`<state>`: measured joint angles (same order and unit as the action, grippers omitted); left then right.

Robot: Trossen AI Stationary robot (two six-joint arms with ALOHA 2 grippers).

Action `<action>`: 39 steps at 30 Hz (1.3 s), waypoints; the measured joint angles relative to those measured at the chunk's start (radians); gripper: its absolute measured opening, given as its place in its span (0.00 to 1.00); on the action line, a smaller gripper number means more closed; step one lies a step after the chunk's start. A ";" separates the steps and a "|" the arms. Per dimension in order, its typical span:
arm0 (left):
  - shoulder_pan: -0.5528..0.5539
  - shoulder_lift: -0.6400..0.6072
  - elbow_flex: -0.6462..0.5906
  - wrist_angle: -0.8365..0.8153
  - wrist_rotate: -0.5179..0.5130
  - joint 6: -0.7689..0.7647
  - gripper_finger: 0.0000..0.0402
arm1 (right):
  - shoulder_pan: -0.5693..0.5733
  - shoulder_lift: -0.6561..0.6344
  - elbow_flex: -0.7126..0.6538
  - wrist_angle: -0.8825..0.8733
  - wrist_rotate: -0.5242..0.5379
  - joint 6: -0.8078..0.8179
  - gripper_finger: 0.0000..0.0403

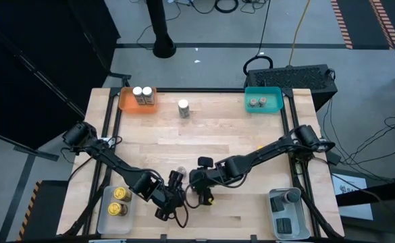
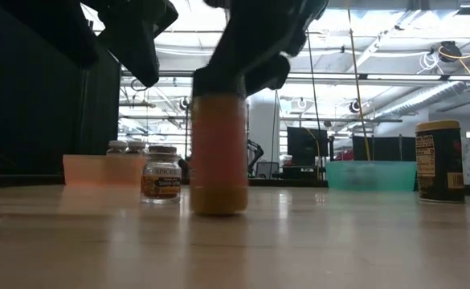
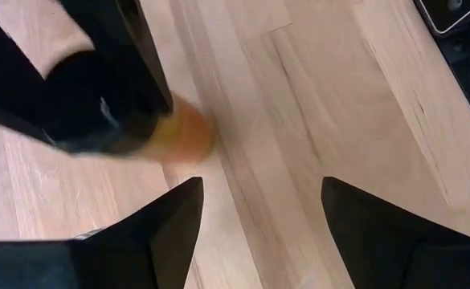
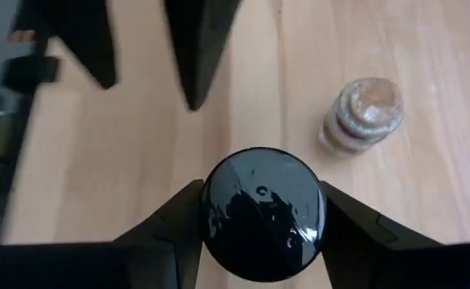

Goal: Sort spices by type
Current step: Put the black seasoning bottle into the gray bin

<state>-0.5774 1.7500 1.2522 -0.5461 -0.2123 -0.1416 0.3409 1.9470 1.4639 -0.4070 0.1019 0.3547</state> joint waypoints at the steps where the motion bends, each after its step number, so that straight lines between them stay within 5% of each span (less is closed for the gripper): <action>1: 0.000 0.000 0.000 0.005 0.000 0.000 0.65 | 0.000 -0.019 0.000 -0.016 -0.019 0.001 0.43; 7: 0.000 0.000 0.000 0.083 -0.034 0.000 0.65 | 0.118 -0.237 0.001 -0.220 -0.033 0.159 0.43; 12: 0.000 0.000 0.000 0.206 -0.183 0.000 0.65 | 0.320 -0.360 0.001 -0.331 0.083 0.410 0.43; 21: 0.003 0.000 0.033 0.312 -0.303 0.087 0.65 | 0.652 -0.395 0.001 -0.568 0.177 0.438 0.43; 26: 0.004 0.000 0.080 0.362 -0.374 0.115 0.65 | 0.742 -0.416 0.000 -0.710 0.180 0.638 0.43; 31: 0.004 0.000 0.094 0.475 -0.438 0.142 0.65 | 0.778 -0.473 0.000 -0.793 0.108 0.887 0.43; 39: 0.015 0.000 0.094 0.610 -0.459 0.206 0.65 | 0.789 -0.496 0.000 -0.947 -0.137 0.961 0.43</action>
<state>-0.5620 1.7500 1.3460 0.0643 -0.6717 0.0641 1.1297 1.4514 1.4643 -1.3541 -0.0354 1.3157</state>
